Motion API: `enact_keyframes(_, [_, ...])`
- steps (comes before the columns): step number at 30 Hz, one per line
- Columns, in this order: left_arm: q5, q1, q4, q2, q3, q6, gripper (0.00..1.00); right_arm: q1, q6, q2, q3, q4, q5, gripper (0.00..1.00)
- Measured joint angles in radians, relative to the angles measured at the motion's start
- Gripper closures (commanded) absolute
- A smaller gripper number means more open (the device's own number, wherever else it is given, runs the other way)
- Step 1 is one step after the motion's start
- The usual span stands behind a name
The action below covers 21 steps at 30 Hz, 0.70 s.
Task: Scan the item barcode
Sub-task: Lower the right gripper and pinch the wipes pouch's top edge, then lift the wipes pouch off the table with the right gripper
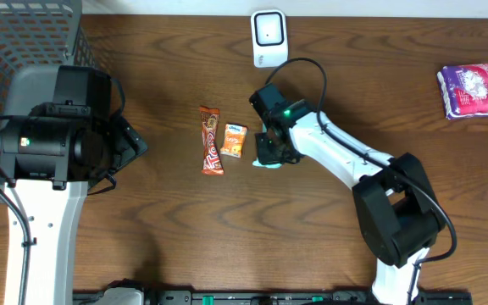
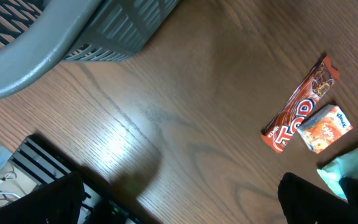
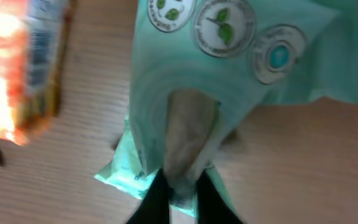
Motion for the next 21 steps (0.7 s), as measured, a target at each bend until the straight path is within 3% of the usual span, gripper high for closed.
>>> enact_keyframes(13, [0.000,0.000,0.000,0.000,0.000,0.000,0.01,-0.027,0.018,-0.108,-0.001,-0.116,0.009,0.97])
enact_keyframes(15, [0.000,0.000,0.000,0.000,0.000,0.000,0.01,-0.030,0.033,-0.121,-0.001,-0.116,0.008,0.80])
enact_keyframes(17, [0.000,0.000,0.000,0.000,0.000,0.000,0.01,-0.034,0.044,-0.126,-0.001,-0.113,0.009,0.73])
enact_keyframes(19, [0.000,0.000,0.000,0.000,0.000,0.000,0.01,-0.040,0.056,-0.126,-0.001,-0.111,0.008,0.57])
enact_keyframes(21, [0.000,0.000,0.000,0.000,0.000,0.000,0.01,-0.045,0.057,-0.126,-0.001,-0.111,0.009,0.53])
